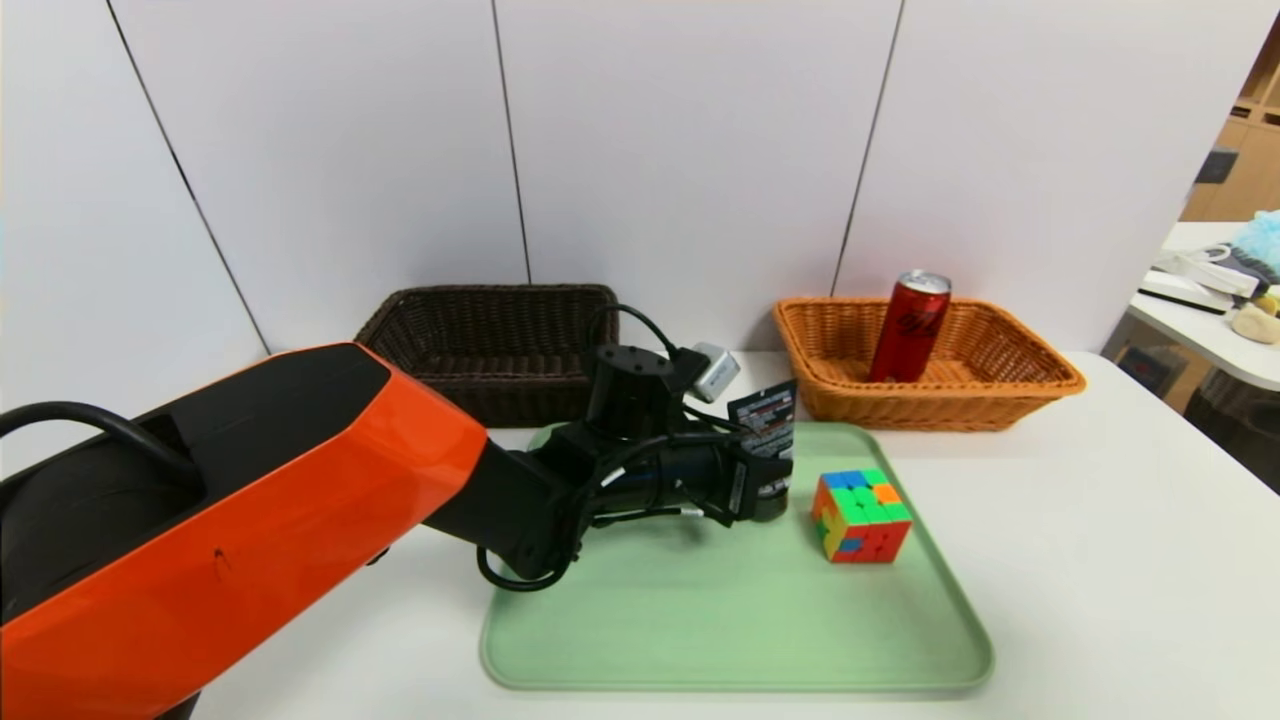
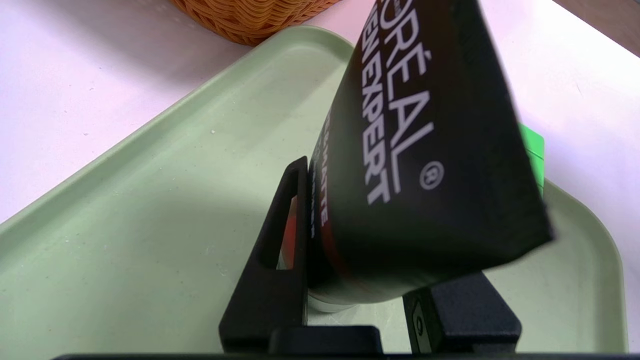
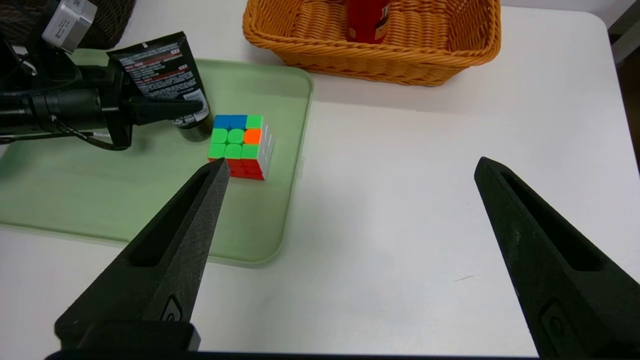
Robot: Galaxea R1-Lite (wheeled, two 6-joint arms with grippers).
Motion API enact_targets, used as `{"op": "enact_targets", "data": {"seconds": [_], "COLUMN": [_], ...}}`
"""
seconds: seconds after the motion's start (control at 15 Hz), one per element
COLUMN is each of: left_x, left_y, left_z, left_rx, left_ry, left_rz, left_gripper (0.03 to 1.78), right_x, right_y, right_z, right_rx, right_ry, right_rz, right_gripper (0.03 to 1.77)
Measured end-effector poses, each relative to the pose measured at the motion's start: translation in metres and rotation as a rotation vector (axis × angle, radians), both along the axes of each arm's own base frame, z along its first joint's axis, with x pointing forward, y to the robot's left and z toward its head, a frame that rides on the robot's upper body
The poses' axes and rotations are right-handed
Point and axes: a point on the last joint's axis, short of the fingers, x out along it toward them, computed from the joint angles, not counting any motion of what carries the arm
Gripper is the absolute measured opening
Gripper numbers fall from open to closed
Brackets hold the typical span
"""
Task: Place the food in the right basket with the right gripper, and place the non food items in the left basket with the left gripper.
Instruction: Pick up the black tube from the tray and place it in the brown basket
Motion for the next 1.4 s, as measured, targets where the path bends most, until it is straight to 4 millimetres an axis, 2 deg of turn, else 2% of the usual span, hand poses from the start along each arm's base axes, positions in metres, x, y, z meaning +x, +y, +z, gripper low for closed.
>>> {"op": "enact_targets", "data": {"seconds": [0.2,0.4,0.53,0.73,1.0,1.13,1.4], "left_x": [0.001,-0.001,-0.002,0.000,0.003,0.015,0.040], "left_y": [0.000,0.003,0.005,0.013,0.041,0.065,0.123], "left_z": [0.002,0.015,0.034,0.081,0.147,0.171,0.187], "left_rx": [-0.009,-0.023,-0.034,-0.097,-0.162,-0.179,-0.145], "left_ry": [0.017,0.048,0.028,-0.050,-0.064,-0.082,-0.069], "left_rz": [0.008,0.027,0.058,0.125,0.200,0.276,0.450], "left_gripper": [0.52,0.51,0.50,0.50,0.49,0.49,0.48], "right_x": [0.000,0.000,0.000,0.000,-0.001,-0.001,-0.001], "right_y": [0.000,0.000,0.000,0.000,0.000,0.000,0.000], "right_z": [0.000,-0.001,-0.003,-0.007,-0.009,-0.009,-0.007], "right_rx": [0.000,-0.002,-0.003,-0.004,-0.004,-0.003,-0.002], "right_ry": [0.001,0.007,0.013,0.027,0.032,0.028,0.019], "right_rz": [-0.001,-0.003,-0.004,-0.003,-0.006,-0.005,0.000], "right_gripper": [1.69,1.69,1.69,1.69,1.69,1.69,1.69]}}
